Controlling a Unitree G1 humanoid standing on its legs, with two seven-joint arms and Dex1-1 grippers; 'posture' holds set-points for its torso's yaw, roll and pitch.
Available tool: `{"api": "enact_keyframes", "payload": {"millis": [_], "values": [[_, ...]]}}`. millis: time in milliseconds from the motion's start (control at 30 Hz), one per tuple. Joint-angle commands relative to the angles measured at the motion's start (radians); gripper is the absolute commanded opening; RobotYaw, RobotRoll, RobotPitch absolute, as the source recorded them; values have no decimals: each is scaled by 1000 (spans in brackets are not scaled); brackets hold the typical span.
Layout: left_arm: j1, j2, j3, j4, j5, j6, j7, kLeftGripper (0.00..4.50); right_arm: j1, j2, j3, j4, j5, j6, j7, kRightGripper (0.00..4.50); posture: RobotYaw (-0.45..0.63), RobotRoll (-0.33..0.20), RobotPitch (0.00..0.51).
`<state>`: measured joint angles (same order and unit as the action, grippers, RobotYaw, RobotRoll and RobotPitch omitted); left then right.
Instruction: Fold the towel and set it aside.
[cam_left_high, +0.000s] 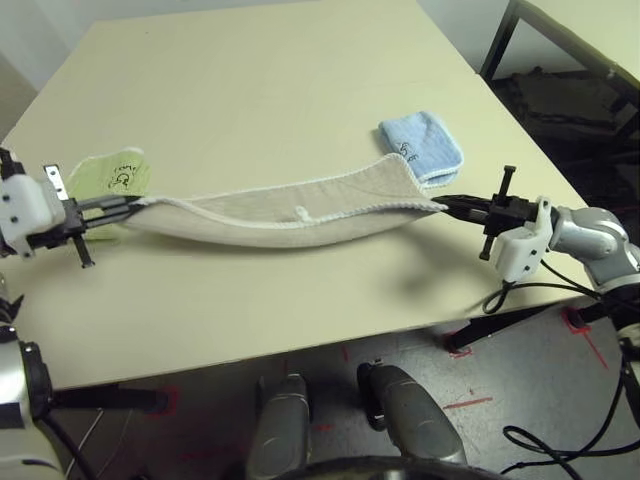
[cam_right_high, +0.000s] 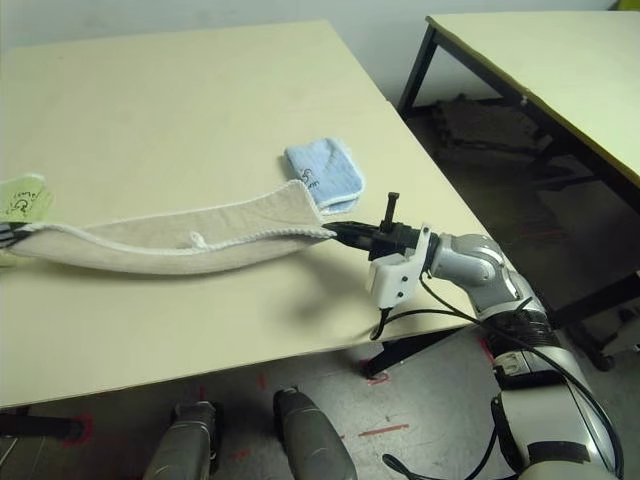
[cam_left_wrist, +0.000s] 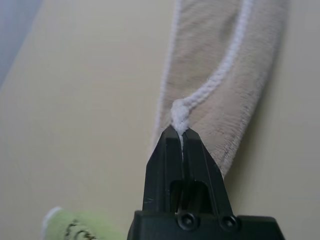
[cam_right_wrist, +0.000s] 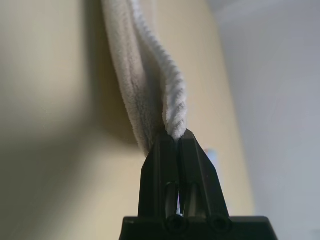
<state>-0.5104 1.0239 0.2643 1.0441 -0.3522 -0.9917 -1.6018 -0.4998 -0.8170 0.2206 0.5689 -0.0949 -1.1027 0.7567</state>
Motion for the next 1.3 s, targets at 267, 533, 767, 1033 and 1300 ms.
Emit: {"api": "enact_keyframes", "payload": {"millis": [267, 533, 767, 1033, 1300], "values": [[83, -13, -38, -63, -27, -14, -10, 0, 89, 1, 54, -58, 88, 209, 152, 692, -57, 0, 179], [248, -7, -63, -206, -15, 211, 24, 2403, 167, -50, 61, -258, 160, 600, 342, 3482, -59, 0, 179], [339, -7, -49, -369, -16, 352, 100, 4476, 242, -172, 46, -652, 236, 1121, 443, 4500, -69, 0, 182], [373, 24, -43, -483, -17, 508, 137, 4476, 70, -90, 38, -899, 226, 1607, 321, 4500, -77, 0, 180], [452, 142, -34, -688, -57, 840, 93, 4476, -24, -120, 119, -943, 90, 1722, 305, 4500, -74, 0, 177]]}}
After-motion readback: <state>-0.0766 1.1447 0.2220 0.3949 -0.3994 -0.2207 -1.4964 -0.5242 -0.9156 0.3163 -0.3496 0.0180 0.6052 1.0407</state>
